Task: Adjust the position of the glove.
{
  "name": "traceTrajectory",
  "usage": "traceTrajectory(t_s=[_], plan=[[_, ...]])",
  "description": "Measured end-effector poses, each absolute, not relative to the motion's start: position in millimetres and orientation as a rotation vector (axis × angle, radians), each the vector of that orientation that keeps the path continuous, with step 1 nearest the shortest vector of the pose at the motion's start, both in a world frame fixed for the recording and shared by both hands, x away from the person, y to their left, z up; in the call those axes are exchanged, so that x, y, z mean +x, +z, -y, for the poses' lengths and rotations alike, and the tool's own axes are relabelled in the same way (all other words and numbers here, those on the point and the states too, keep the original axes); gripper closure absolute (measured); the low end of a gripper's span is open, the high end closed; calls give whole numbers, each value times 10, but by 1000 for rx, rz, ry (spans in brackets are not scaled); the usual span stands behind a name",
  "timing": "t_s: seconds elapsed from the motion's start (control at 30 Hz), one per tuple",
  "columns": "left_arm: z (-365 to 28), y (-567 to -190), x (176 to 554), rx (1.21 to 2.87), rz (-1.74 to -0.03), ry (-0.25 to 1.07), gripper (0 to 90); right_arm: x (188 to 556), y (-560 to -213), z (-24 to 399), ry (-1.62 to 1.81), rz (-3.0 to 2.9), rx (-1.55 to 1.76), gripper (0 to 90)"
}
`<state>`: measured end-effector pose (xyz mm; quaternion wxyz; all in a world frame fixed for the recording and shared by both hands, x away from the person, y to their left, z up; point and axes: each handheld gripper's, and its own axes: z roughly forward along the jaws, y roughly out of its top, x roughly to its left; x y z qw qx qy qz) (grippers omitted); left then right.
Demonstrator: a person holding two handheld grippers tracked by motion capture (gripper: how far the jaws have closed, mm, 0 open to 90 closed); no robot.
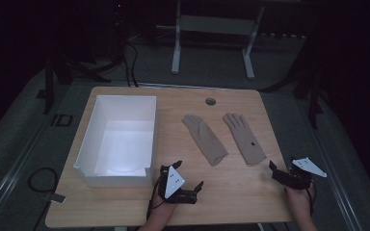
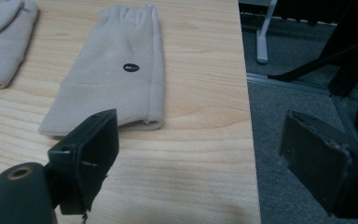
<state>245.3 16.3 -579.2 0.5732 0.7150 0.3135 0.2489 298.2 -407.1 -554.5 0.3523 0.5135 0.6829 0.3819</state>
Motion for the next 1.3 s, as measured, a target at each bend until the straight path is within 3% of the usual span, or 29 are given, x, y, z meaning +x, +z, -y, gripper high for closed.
traceTrajectory(t_s=[0.23,0.73,0.87,1.03,1.3], plan=[[-164,-5792,2453,1675,-738,585,12,2986,-5461,4111,964,-1788,1370,112],[-170,-5791,2457,1674,-740,580,13,3115,-4836,3977,1013,-1833,1353,131],[-166,-5792,2456,1673,-738,579,13,3156,-4710,3880,1054,-1843,1317,231],[-164,-5792,2453,1676,-734,583,13,3273,-4590,3762,1092,-1855,1322,219],[-160,-5792,2450,1679,-728,585,13,3460,-4523,3502,1091,-1968,1276,122]])
